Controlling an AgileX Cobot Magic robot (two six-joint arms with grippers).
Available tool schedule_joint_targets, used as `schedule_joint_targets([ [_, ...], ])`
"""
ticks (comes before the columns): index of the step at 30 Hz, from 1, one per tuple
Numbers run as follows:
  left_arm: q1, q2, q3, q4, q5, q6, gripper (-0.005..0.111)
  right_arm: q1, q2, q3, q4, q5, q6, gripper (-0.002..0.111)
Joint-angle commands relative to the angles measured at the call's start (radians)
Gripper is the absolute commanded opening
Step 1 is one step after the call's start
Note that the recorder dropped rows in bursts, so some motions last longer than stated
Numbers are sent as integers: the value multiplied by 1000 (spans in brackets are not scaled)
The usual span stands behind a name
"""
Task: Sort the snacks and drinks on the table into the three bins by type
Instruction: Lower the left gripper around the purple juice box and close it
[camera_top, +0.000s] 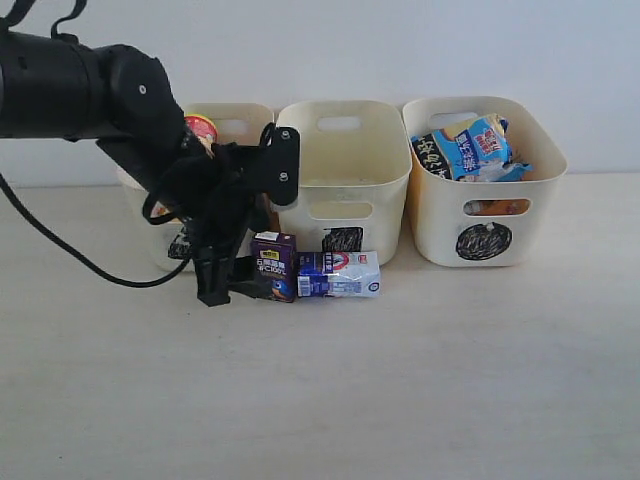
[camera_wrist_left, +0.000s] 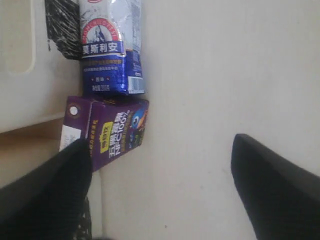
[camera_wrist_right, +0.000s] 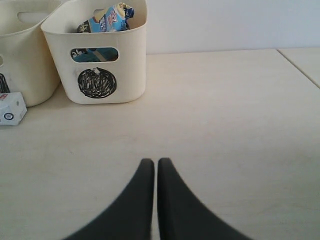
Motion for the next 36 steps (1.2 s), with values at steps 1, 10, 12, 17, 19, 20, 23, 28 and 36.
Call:
schedule_joint_targets([
  [1,-2,35,-9,2,-79,24,70,-9,-5,4,-3,-4,2,0],
  [10,-2,89,-9,58,-188,24,70,-9,-5,4,-3,-4,2,0],
  [12,-2,101,-9,72,-193,24,70,-9,-5,4,-3,-4,2,0],
  [17,-2,143,-9,74,-254,24,69,-9,-5,4,-3,-4,2,0],
  [19,-2,149,-9,74,-276,24,65,-9,-5,4,-3,-4,2,0],
  [20,-2,152,-9,76,-288,24,64,-9,-5,4,-3,-4,2,0],
  [23,-2,152,-9,79,-297,24,64,-9,-5,4,-3,-4,2,0],
  [28,-2,110,-9,87,-294,24,64,-9,-5,4,-3,-4,2,0],
  [36,-2,115,-9,117,-284,24,64,-9,-5,4,-3,-4,2,0],
])
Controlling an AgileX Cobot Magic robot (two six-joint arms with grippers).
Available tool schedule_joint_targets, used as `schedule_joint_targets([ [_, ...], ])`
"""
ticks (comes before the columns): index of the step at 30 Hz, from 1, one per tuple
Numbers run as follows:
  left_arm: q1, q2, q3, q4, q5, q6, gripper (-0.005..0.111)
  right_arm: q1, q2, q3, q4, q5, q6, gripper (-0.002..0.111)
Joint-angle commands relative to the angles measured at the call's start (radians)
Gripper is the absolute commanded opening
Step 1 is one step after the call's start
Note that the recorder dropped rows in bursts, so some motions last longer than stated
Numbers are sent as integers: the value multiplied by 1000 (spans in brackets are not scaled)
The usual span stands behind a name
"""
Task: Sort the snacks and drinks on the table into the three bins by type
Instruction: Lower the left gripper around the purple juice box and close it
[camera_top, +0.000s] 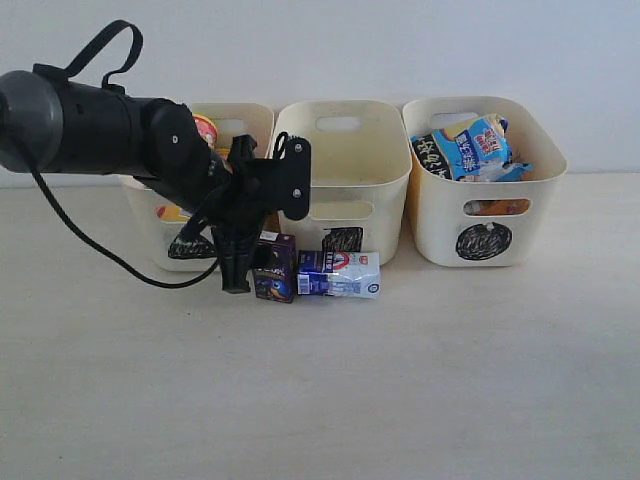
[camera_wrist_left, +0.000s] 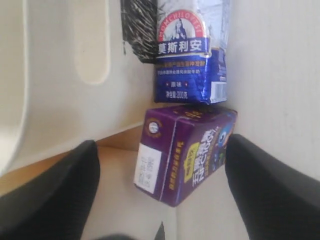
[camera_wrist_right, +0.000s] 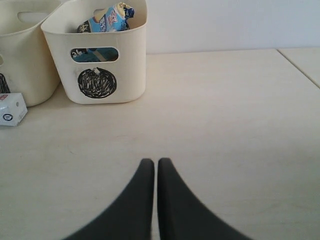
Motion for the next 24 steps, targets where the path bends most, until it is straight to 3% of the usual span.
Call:
schedule_joint_targets([
  [1,-2,19,-3,40,15,0,64,-9,-5,4,-3,-4,2,0],
  [10,-2,58,-3,49,-90,0,64,-9,-5,4,-3,-4,2,0],
  [24,-2,122,-3,51,-89,-4,64,-9,-5,4,-3,-4,2,0],
])
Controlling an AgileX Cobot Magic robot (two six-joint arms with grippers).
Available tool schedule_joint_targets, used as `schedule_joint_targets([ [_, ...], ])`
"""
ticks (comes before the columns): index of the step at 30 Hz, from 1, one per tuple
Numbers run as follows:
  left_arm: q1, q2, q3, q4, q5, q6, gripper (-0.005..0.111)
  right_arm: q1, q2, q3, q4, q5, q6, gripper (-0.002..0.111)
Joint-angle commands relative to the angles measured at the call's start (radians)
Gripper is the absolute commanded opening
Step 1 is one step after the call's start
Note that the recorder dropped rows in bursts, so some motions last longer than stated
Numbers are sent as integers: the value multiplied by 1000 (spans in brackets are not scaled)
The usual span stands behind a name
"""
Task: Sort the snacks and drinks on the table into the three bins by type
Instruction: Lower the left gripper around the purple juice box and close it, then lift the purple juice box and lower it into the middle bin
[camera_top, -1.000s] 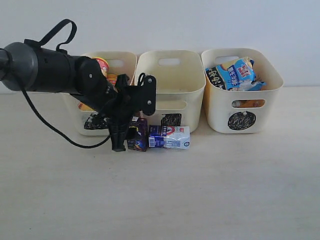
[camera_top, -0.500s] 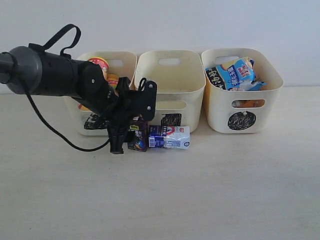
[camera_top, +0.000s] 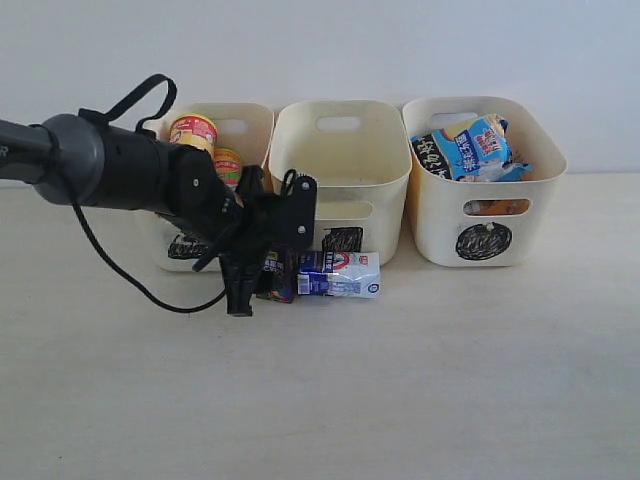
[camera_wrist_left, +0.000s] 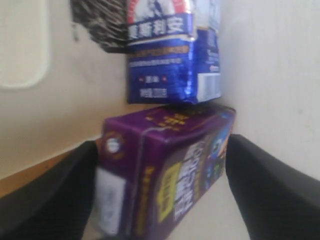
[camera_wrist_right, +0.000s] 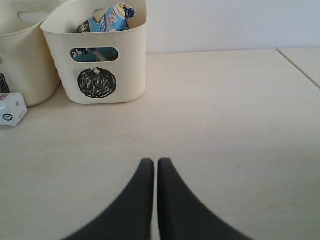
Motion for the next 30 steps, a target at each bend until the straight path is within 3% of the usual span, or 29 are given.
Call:
schedule_joint_targets([
  [1,-2,20,-3,-1,1,-4,64,-9,-5,4,-3,-4,2,0],
  [4,-2,20,-3,1,15,-4,60,-9,-5,4,-3,-4,2,0],
  [6,-2,20,-3,1,19,-7,49,-9,-5,4,-3,-4,2,0],
  [11,-2,16,-3,1,40,-35,4,-9,-5,4,-3,-12,2,0],
  [24,-2,-175,-3,16,324,-201,4,-9,-5,4,-3,-10,2,0],
  [28,-12,-270,-3,9,315,-212,4,-9,-5,4,-3,-10,2,0],
  [30,-16,-313,-3,-48,240,-215,4,-9,-5,4,-3,-10,2,0],
])
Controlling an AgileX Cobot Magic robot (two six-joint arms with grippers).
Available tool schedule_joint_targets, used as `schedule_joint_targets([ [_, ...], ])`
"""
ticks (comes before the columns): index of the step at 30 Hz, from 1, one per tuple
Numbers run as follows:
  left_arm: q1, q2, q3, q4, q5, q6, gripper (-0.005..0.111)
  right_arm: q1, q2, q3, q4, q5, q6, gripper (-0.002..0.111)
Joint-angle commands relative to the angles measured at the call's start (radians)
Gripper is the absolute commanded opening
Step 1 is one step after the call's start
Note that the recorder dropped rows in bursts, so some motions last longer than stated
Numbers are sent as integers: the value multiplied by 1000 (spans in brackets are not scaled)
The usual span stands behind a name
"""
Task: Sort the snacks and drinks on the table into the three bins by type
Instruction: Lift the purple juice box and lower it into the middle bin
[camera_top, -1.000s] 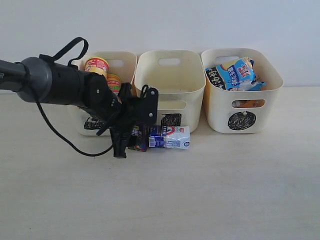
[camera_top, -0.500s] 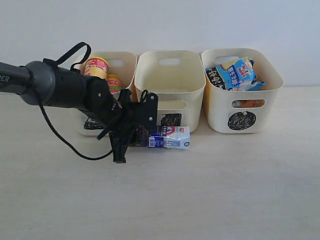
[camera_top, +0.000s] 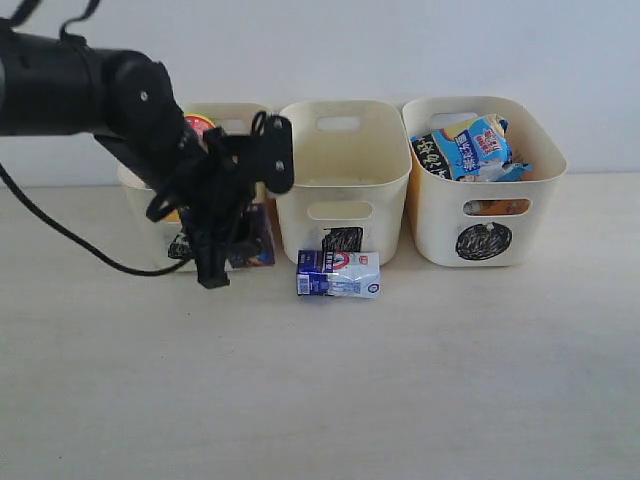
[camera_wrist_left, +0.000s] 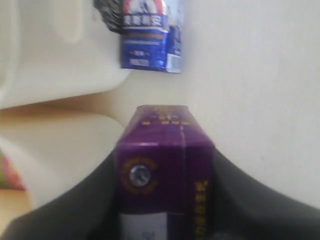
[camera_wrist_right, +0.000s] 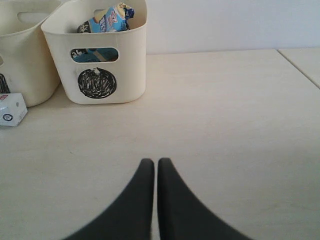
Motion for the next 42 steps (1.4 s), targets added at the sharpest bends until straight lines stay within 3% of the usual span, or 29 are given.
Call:
schedule_joint_targets([
  [1,-14,-103,-3,-92,-140,-22,4,-9,-5,4,-3,-10,2,0],
  [9,-14,-73,-11,-202,-534,-55,4,-9,-5,4,-3,-10,2,0],
  [27,-14,321,-526,-264,-439,-153,4,-9,-5,4,-3,-10,2,0],
  [42,-12,355,-557,-262,-444,-183,4,-9,-5,4,-3,-10,2,0],
])
